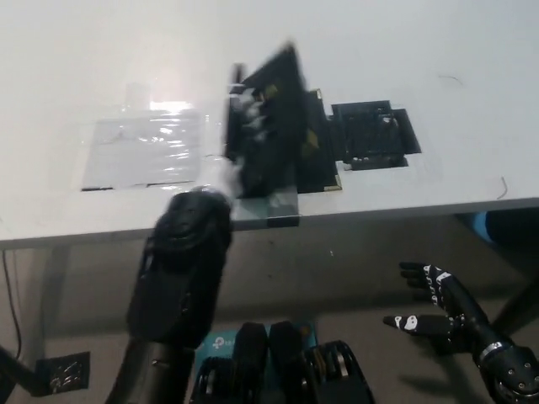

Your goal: The robot uses its left hand to push the cover of the diary kept in the middle of the desk towards the right to close it

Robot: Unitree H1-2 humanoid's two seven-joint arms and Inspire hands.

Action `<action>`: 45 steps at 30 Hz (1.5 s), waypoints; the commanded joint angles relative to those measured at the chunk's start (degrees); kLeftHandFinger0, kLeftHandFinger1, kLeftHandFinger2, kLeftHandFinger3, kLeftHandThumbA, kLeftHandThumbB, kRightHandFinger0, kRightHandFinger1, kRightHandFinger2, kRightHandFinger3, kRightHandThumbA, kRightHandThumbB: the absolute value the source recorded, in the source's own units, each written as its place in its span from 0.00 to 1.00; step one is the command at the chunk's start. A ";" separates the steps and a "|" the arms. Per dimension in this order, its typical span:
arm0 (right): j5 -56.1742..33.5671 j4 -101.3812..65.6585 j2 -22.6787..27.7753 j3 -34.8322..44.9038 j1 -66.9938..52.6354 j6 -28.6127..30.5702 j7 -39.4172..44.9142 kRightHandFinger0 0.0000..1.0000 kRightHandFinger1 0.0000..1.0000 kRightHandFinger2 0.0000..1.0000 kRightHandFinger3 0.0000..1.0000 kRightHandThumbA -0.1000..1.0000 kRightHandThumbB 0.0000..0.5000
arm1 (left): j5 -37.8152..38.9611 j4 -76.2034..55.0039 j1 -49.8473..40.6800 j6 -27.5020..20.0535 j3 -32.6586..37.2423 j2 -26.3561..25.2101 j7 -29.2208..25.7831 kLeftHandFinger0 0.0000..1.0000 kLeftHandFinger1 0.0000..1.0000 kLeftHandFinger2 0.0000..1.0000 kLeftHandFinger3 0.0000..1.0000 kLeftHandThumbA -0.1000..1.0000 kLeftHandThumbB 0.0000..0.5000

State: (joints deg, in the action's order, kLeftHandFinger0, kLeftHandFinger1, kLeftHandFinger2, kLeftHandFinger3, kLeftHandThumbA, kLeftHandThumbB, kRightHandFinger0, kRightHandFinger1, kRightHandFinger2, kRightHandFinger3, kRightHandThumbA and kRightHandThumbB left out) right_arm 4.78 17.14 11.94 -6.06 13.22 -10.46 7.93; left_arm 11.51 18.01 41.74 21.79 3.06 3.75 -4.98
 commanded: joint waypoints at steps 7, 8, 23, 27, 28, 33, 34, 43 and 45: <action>0.60 -2.34 1.12 -0.62 2.04 0.11 1.76 0.78 0.84 0.82 0.84 1.00 0.94 | -18.80 2.21 2.79 -4.58 19.44 -8.53 6.21 1.00 1.00 1.00 1.00 1.00 0.64; 0.68 -2.42 1.20 -0.71 2.15 0.01 1.87 0.78 0.84 0.82 0.84 1.00 0.94 | -18.57 1.99 2.69 -4.52 19.64 -8.74 5.93 1.00 1.00 1.00 1.00 1.00 0.65; 0.37 -2.03 1.29 -0.66 1.61 0.08 1.95 0.79 0.85 0.83 0.85 1.00 0.95 | -39.08 2.06 5.91 -0.81 42.21 -20.85 8.12 1.00 1.00 1.00 1.00 1.00 0.42; -0.02 -2.62 1.16 -0.40 0.92 -0.53 2.02 0.81 0.86 0.83 0.85 1.00 0.96 | -40.01 -0.54 6.10 -1.08 41.33 -20.82 8.02 1.00 1.00 1.00 1.00 1.00 0.42; -0.14 -2.69 1.18 -0.22 0.60 -0.66 1.96 0.81 0.86 0.83 0.85 1.00 0.97 | -40.26 -0.68 6.04 -1.20 41.16 -20.49 8.24 1.00 1.00 1.00 1.00 1.00 0.42; 0.67 -2.63 1.30 -0.39 0.22 -0.22 1.52 0.80 0.85 0.82 0.84 1.00 0.92 | -41.12 -4.48 5.79 -4.51 37.85 -19.72 7.28 1.00 1.00 1.00 1.00 1.00 0.42; 1.15 -2.58 1.44 -0.63 0.26 0.08 1.37 0.79 0.85 0.82 0.84 1.00 0.94 | -41.18 -7.12 5.75 -4.51 36.87 -19.87 7.59 1.00 1.00 1.00 1.00 1.00 0.45; 0.19 -2.78 1.62 0.46 0.49 -1.36 1.43 0.82 0.87 0.84 0.85 1.00 0.93 | -36.13 -35.89 1.14 0.38 25.70 -19.05 12.24 1.00 1.00 1.00 1.00 1.00 0.67; 0.15 -2.36 1.47 0.70 0.64 -1.15 1.07 0.80 0.86 0.83 0.83 1.00 0.94 | -29.82 -47.13 -3.64 1.27 19.67 -17.42 10.80 1.00 1.00 1.00 1.00 1.00 0.61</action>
State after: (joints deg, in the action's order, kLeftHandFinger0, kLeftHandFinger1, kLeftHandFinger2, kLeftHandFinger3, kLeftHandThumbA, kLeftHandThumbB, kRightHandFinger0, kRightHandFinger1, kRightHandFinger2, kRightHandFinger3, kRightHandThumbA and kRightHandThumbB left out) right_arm 5.18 16.45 12.34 -6.75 12.98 -11.68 9.09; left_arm -26.21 -7.42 42.35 19.75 33.52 -14.92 4.34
